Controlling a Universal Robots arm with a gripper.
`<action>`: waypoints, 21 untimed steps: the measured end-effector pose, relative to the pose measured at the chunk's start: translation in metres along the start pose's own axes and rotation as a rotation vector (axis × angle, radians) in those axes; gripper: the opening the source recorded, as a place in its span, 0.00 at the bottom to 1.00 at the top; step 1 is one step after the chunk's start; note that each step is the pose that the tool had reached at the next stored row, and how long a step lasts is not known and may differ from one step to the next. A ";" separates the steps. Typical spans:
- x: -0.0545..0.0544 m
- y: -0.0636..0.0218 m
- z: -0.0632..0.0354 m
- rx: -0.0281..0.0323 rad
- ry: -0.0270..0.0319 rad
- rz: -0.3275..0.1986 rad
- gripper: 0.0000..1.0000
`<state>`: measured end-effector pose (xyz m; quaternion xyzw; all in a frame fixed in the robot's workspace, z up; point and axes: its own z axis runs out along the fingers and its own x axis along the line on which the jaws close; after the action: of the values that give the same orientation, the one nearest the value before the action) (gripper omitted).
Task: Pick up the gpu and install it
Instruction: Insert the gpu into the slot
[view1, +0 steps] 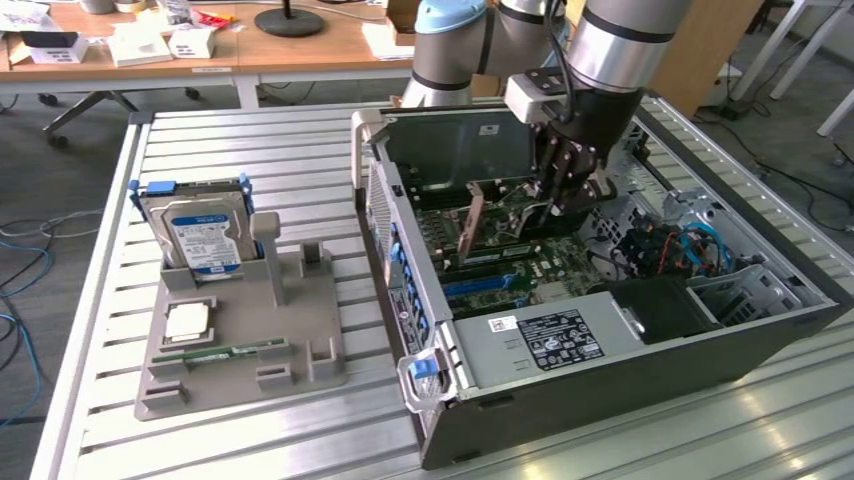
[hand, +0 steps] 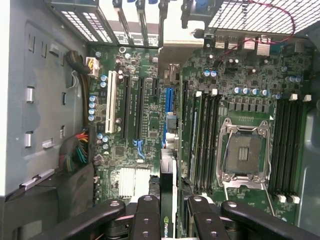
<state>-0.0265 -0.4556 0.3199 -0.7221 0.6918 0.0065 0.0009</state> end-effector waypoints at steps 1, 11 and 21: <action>0.000 0.0000 0.0018 0.0000 0.0000 0.000 0.26; 0.000 0.0000 0.0181 0.0000 0.0001 0.000 0.26; 0.000 0.0069 0.0203 0.0002 -0.0002 0.000 0.26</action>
<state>-0.0335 -0.4555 0.2997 -0.7220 0.6919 0.0065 0.0010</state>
